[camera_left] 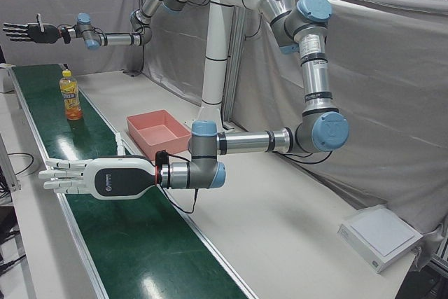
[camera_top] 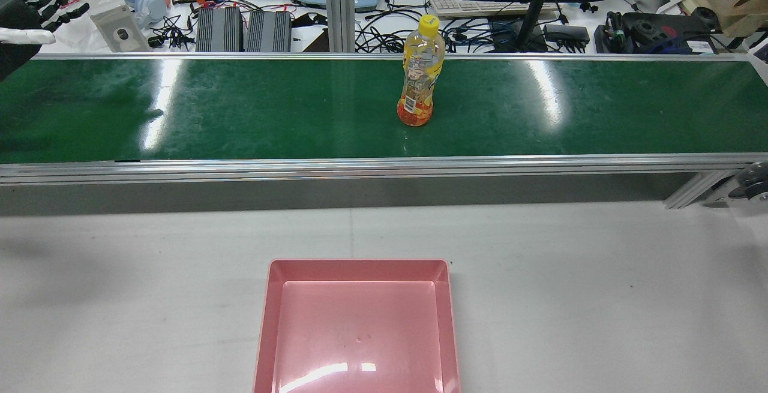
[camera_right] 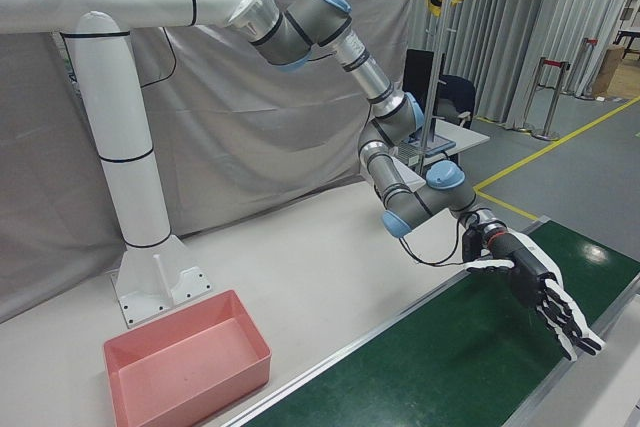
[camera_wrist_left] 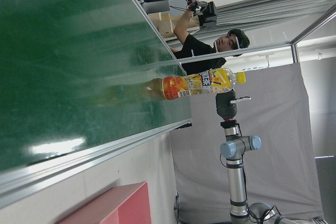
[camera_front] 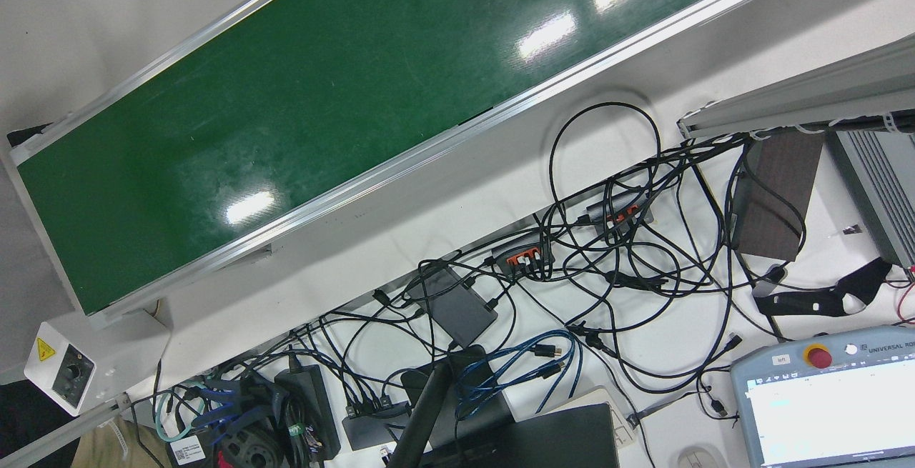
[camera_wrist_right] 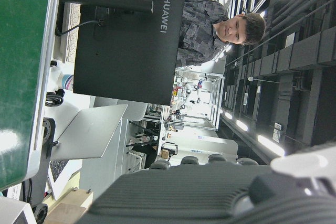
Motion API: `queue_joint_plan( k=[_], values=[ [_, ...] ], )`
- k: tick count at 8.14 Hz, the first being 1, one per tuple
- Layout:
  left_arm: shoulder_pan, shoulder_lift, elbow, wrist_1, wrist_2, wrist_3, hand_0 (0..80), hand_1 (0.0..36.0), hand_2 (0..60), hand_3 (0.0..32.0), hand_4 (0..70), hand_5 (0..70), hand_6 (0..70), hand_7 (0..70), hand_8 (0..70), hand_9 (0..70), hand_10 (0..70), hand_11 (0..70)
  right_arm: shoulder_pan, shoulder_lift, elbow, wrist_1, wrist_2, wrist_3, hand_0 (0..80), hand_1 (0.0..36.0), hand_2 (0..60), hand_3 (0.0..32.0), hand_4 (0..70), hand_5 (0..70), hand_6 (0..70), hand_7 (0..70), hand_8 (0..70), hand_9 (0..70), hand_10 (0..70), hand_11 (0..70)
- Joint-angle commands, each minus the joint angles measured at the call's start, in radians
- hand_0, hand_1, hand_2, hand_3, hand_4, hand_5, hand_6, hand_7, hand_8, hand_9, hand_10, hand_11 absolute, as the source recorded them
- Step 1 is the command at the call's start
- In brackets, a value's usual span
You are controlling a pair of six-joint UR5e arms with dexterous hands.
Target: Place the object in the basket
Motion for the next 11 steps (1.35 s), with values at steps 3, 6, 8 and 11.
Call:
queue_joint_plan(
  k=[3, 6, 8, 11],
  values=[
    [0.001, 0.000, 0.000, -0.002, -0.002, 0.000, 46.1, 11.6, 4.6, 0.0, 0.0, 14.7, 1.1, 0.0, 0.0, 0.8, 5.4, 9.4, 0.000, 0.000, 0.000, 0.000, 0.000, 0.001, 0.0, 0.0, 0.0, 0.0, 0.0, 0.0, 0.0, 0.0, 0.0, 0.0, 0.0, 0.0],
    [0.002, 0.000, 0.001, -0.003, 0.000, 0.000, 46.1, 11.5, 4.2, 0.0, 0.0, 14.7, 1.1, 0.0, 0.0, 0.6, 5.6, 9.6, 0.000, 0.000, 0.000, 0.002, 0.000, -0.001, 0.0, 0.0, 0.0, 0.0, 0.0, 0.0, 0.0, 0.0, 0.0, 0.0, 0.0, 0.0],
    [0.001, -0.002, -0.003, -0.002, 0.000, 0.000, 46.1, 11.5, 4.8, 0.0, 0.0, 14.8, 1.0, 0.0, 0.0, 0.6, 5.2, 9.0, 0.000, 0.000, 0.000, 0.000, 0.000, -0.001, 0.0, 0.0, 0.0, 0.0, 0.0, 0.0, 0.0, 0.0, 0.0, 0.0, 0.0, 0.0],
    [-0.001, -0.005, -0.035, 0.017, 0.000, -0.009, 46.5, 12.4, 6.1, 0.0, 0.0, 15.2, 0.7, 0.0, 0.0, 0.1, 5.4, 9.5, 0.000, 0.000, 0.000, 0.000, 0.000, 0.001, 0.0, 0.0, 0.0, 0.0, 0.0, 0.0, 0.0, 0.0, 0.0, 0.0, 0.0, 0.0]
  ],
)
